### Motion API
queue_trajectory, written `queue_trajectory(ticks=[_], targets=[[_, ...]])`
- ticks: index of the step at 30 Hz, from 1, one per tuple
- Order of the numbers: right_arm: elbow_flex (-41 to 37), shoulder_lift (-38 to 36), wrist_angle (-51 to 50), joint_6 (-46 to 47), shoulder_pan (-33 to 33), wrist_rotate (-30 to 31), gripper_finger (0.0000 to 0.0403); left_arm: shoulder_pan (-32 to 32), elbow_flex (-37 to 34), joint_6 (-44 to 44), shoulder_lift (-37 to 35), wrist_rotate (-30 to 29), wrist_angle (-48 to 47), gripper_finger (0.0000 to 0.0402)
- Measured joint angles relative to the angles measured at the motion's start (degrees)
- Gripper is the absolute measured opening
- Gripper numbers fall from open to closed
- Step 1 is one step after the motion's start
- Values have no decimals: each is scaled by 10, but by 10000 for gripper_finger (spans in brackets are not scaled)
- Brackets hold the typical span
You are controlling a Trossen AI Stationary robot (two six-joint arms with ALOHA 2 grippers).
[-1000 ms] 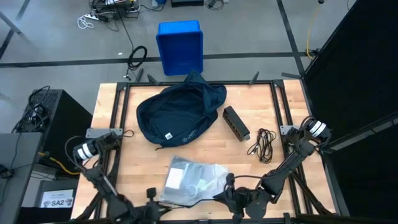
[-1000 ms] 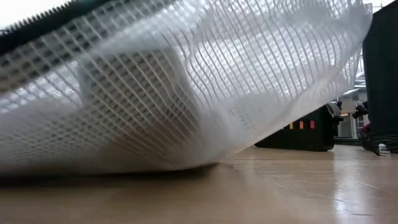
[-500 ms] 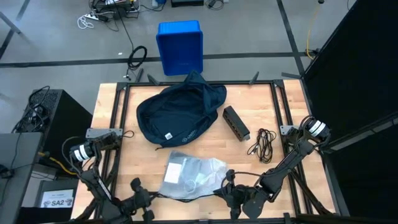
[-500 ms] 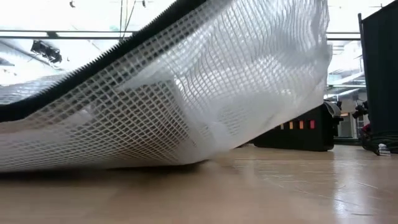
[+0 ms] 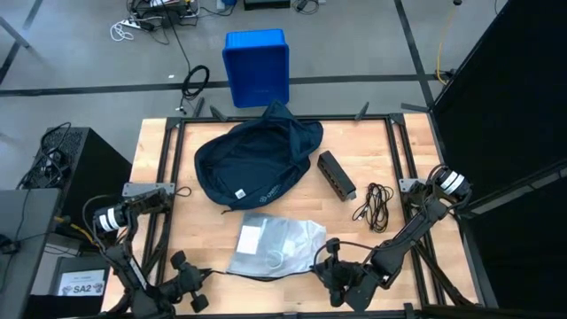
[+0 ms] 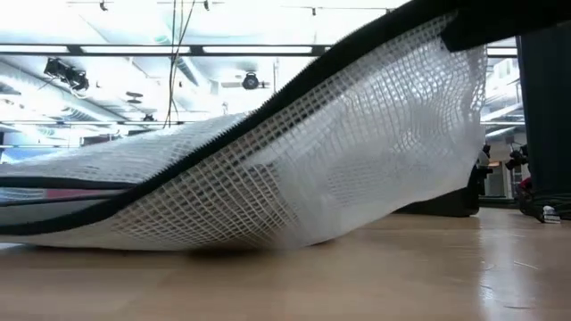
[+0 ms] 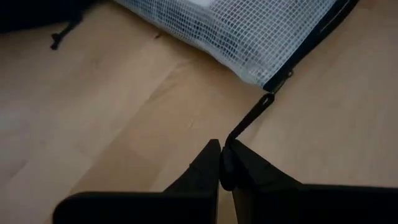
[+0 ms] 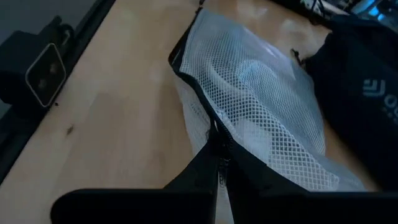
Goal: Unpack backpack
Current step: Open the white white mesh envelope
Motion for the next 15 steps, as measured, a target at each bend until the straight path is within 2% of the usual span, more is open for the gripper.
queue_trajectory(ticks=[7, 10, 15], targets=[[0, 0, -2, 6, 0, 0, 0, 11, 17, 8, 0, -86, -4, 11], [0, 0, -2, 6, 0, 0, 0, 16, 52, 65, 0, -117, -19, 21], [0, 0, -1, 8, -4, -2, 0, 18, 117, 136, 0, -136, -57, 50]])
